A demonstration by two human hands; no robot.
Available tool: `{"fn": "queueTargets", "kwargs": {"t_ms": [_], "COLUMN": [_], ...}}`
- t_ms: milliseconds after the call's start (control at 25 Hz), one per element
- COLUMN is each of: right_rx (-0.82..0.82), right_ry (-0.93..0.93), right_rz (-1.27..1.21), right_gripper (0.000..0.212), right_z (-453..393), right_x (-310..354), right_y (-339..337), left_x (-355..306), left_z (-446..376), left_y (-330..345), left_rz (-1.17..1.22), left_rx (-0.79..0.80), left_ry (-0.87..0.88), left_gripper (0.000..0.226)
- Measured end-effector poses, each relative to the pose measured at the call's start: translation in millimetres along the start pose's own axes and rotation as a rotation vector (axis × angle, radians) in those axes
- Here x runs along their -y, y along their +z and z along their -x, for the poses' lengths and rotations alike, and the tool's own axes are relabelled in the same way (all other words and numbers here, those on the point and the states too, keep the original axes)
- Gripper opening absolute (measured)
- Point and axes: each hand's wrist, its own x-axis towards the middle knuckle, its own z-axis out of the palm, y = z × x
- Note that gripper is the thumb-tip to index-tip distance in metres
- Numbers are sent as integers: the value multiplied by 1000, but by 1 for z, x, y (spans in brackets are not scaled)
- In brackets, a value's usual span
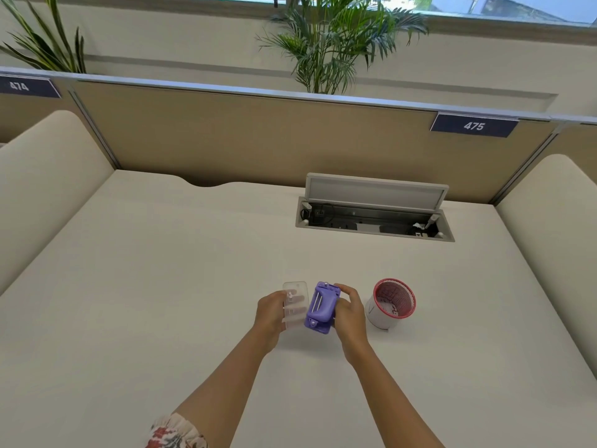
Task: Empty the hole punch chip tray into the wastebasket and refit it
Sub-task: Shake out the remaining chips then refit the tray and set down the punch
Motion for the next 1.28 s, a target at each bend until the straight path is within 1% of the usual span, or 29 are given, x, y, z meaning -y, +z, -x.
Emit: {"fn": "queueTargets", "kwargs": {"t_ms": [120,200,320,440,640,840,1000,1080,1160,1200,1280], "right_rx": [-2,19,-24,-62,-182,-300,-292,-284,-244,-208,-139], "right_ry": [100,127,101,70,65,41,43,-21,-108,-130,-139], "right_rz": [-16,57,194,278,337,364,352,312,263,229,161], "right_gripper": [25,24,25,26,21,20,15,12,19,23,23], "right_z": [-1,0,-1,-4,-8,-5,-4,-1,2,4,5], "right_x": [-9,-19,-37,-49,-55,-58,-56,-50,-37,-29,-13], "right_y": [-6,-10,-17,-20,-22,-22,-29,-31,-30,-29,-28], "left_x": [-3,-4,-5,-3,1,4,6,8,9,10,12], "left_z": [-2,-3,-4,-3,0,2,4,3,4,6,7], "left_y": [-4,-5,-5,-5,-4,3,14,21,30,36,48], "left_rz": [52,83,108,95,72,39,14,-12,-36,-53,-84], "left_rx": [-47,-78,-102,-106,-64,-1,48,67,94,105,140], "left_ry": [11,14,12,10,-3,-12,-3,2,10,12,17], "left_gripper": [28,27,29,29,27,21,20,22,22,21,19]}}
